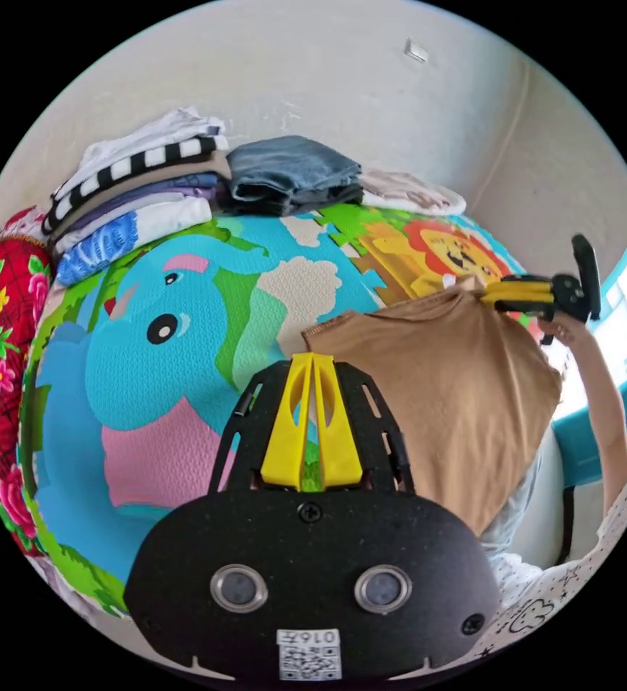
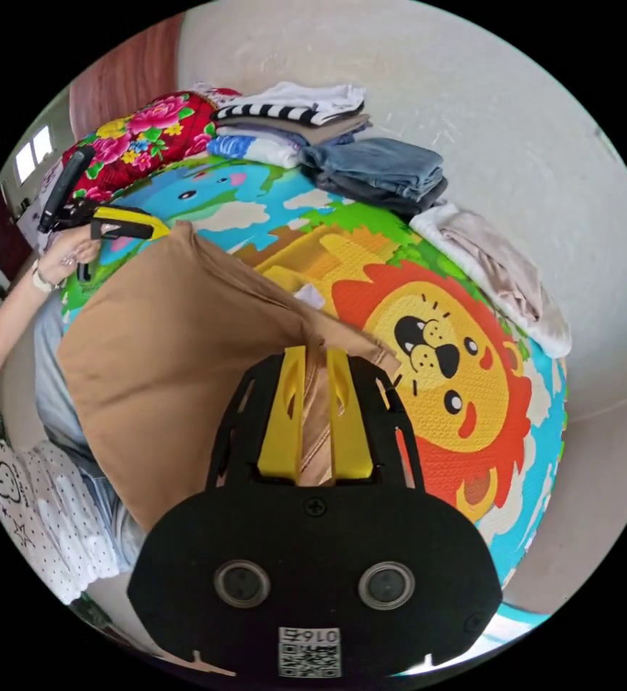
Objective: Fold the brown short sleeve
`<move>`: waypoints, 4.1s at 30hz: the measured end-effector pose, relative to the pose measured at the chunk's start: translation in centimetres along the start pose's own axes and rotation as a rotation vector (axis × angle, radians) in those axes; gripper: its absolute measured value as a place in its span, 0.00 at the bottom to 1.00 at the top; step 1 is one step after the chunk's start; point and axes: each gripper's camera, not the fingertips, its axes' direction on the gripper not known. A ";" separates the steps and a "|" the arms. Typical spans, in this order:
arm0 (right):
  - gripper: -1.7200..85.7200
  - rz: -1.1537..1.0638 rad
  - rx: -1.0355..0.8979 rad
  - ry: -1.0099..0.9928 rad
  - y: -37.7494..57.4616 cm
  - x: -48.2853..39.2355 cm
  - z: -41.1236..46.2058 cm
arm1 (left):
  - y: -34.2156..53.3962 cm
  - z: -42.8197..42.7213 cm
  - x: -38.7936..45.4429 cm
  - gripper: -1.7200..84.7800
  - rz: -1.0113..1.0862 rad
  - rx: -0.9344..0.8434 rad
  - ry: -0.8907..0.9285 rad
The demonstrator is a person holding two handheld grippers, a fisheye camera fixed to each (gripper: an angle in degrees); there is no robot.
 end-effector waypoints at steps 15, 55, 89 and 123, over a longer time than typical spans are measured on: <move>0.12 0.143 0.523 0.056 33.6 -12.9 -16.1 | 24.5 -7.5 2.9 0.05 0.096 0.167 0.357; 0.02 0.168 0.560 0.041 48.8 -20.7 -24.8 | 35.7 -1.1 2.6 0.01 -0.002 0.175 0.466; 0.09 0.018 0.789 0.189 38.4 -37.6 -42.4 | 35.8 4.7 -5.0 0.09 -0.122 0.125 0.675; 0.04 -0.328 0.578 0.480 8.2 -59.3 -45.4 | 36.0 1.7 -12.0 0.12 -0.199 0.326 0.978</move>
